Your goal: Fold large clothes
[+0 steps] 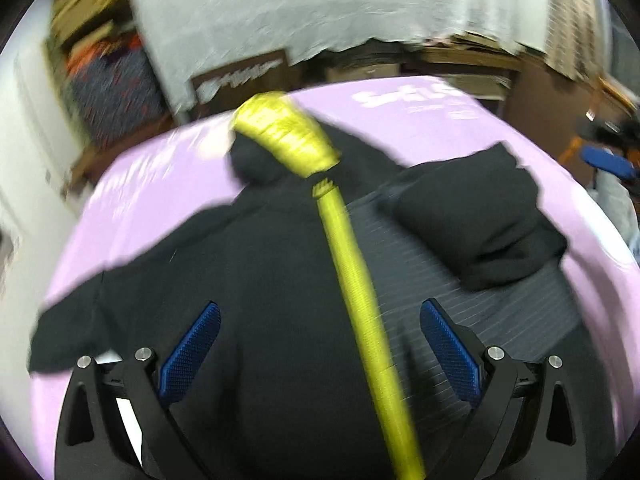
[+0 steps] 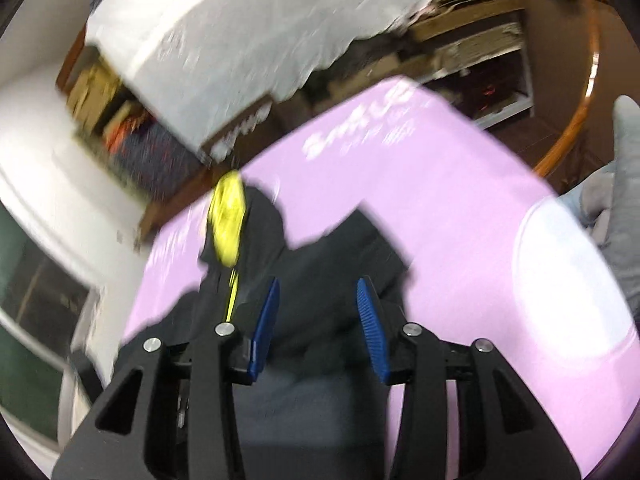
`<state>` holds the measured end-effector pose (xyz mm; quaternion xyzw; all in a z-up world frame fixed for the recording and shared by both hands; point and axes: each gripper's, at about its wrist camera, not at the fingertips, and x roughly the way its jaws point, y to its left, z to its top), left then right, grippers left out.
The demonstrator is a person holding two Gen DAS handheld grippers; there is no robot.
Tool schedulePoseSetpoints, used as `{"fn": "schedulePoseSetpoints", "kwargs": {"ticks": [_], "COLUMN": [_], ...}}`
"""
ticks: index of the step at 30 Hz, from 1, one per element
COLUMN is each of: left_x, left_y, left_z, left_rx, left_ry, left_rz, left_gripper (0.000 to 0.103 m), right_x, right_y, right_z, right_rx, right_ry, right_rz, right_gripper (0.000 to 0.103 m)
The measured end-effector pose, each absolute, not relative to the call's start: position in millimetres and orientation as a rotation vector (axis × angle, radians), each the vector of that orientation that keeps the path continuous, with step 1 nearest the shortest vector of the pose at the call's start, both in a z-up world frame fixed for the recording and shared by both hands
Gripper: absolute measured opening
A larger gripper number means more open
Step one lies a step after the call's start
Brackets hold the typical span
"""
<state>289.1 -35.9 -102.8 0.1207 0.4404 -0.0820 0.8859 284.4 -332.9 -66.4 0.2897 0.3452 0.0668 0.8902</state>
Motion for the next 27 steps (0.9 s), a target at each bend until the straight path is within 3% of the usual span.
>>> {"fn": "schedulePoseSetpoints", "kwargs": {"ticks": [13, 18, 23, 27], "left_x": [317.9, 325.9, 355.2, 366.2], "left_y": [-195.1, -220.2, -208.9, -194.5], "left_z": [-115.7, -134.8, -145.4, -140.1], "left_rx": [0.495, 0.589, 0.479, 0.389], "left_ry": [0.87, 0.846, 0.95, 0.969], "left_rz": [-0.337, -0.31, -0.311, -0.337], "left_gripper": [0.1, 0.1, 0.099, 0.078], "right_x": [295.7, 295.2, 293.7, 293.5], "right_y": [-394.6, -411.5, -419.8, -420.7], "right_z": [-114.0, -124.1, -127.5, -128.7], "right_rx": [0.76, 0.839, 0.886, 0.895], "right_ry": [0.678, 0.681, 0.677, 0.678], "right_rz": [0.083, 0.049, 0.04, 0.044], "right_gripper": [0.04, 0.04, 0.04, 0.04]}}
